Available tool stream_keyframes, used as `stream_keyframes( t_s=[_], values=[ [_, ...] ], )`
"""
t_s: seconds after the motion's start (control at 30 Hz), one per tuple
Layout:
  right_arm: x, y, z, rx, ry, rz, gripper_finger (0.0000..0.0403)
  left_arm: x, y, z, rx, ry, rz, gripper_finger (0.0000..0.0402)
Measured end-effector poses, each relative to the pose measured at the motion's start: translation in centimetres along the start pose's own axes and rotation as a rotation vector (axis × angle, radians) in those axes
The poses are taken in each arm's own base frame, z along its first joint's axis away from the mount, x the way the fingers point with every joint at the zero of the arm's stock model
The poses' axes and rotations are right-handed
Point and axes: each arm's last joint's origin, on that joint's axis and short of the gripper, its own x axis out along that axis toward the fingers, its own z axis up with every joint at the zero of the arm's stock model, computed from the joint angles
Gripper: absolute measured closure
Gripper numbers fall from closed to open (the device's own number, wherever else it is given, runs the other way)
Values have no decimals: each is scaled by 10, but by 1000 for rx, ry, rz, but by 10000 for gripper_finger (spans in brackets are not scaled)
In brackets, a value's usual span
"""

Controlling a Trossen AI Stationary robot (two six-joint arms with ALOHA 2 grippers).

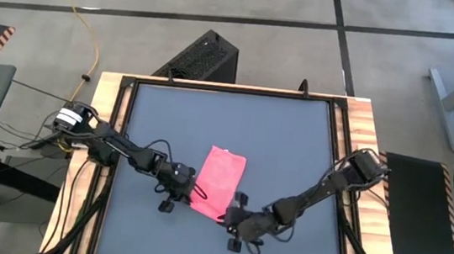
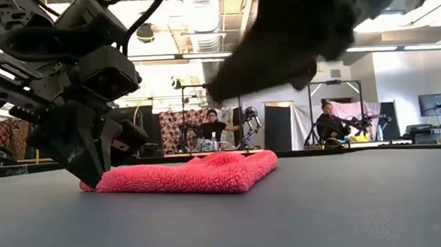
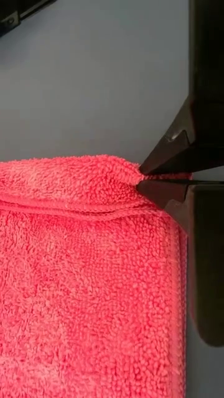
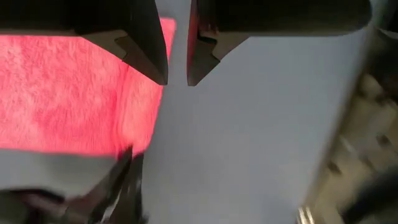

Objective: Roll towel
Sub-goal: Roll the red microfiber cloth

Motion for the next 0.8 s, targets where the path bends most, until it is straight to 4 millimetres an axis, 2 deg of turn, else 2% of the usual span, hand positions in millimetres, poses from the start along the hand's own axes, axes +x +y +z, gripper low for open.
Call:
stream_keyframes(
  t_s=[0.23, 0.53, 0.63, 0.8],
  values=[
    [20, 6, 2, -137, 155, 20, 314, 0, 0, 0, -19, 1, 0, 401],
    [21, 1, 6, -150, 182, 11, 313, 0, 0, 0, -29, 0, 1, 401],
    [22, -1, 6, -148, 187, 9, 298, 0, 0, 0, -35, -1, 1, 401],
    [23, -4, 6, -147, 196, 0, 248, 0, 0, 0, -42, -1, 2, 401]
  ],
)
